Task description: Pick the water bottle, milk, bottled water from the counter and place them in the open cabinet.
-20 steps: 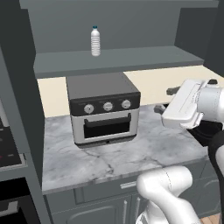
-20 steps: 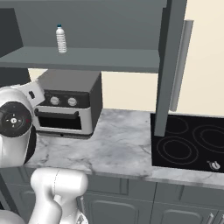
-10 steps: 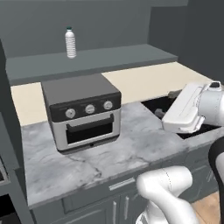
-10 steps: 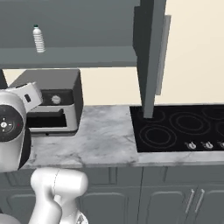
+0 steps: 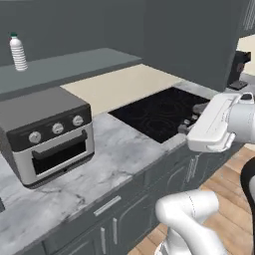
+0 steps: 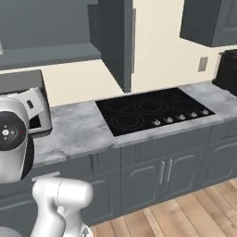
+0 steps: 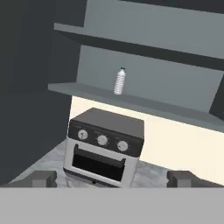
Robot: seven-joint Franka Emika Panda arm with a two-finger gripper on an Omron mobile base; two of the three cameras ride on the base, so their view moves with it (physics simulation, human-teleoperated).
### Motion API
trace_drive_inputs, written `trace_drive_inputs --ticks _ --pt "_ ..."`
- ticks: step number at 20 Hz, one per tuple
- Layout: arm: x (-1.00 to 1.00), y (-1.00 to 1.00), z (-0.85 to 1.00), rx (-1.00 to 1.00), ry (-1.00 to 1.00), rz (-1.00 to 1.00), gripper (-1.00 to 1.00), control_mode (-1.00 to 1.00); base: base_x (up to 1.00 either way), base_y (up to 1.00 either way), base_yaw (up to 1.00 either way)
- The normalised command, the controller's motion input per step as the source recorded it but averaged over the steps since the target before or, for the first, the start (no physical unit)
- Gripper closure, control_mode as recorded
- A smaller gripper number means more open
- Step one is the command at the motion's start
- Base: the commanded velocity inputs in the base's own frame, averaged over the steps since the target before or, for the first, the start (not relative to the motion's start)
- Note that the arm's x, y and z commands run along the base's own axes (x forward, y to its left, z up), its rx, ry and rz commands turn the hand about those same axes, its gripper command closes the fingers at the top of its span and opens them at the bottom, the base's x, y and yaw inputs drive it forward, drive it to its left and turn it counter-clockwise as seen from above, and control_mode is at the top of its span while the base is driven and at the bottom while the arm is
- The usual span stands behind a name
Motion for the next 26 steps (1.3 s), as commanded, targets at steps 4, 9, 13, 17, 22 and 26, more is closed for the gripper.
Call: trace_drive_inputs --ticks 4,9,13,17,22,26 --pt "0.0 0.0 0.0 0.0 0.0 0.0 -1.0 1.0 -0.67 0.14 -0.57" --pt "0.0 0.0 0.0 0.0 0.0 0.0 -1.0 1.0 -0.65 0.2 -0.55" --pt "0.0 0.0 0.0 0.0 0.0 0.0 -1.0 1.0 -0.58 0.18 -0.53" --pt "0.0 0.0 0.0 0.0 0.0 0.0 -1.0 1.0 -0.34 0.05 -0.57" --pt "0.0 0.0 0.0 0.0 0.0 0.0 -1.0 1.0 -0.03 -0.03 -0.61" --pt "0.0 0.0 0.0 0.0 0.0 0.0 -1.0 1.0 0.0 -0.19 -0.62"
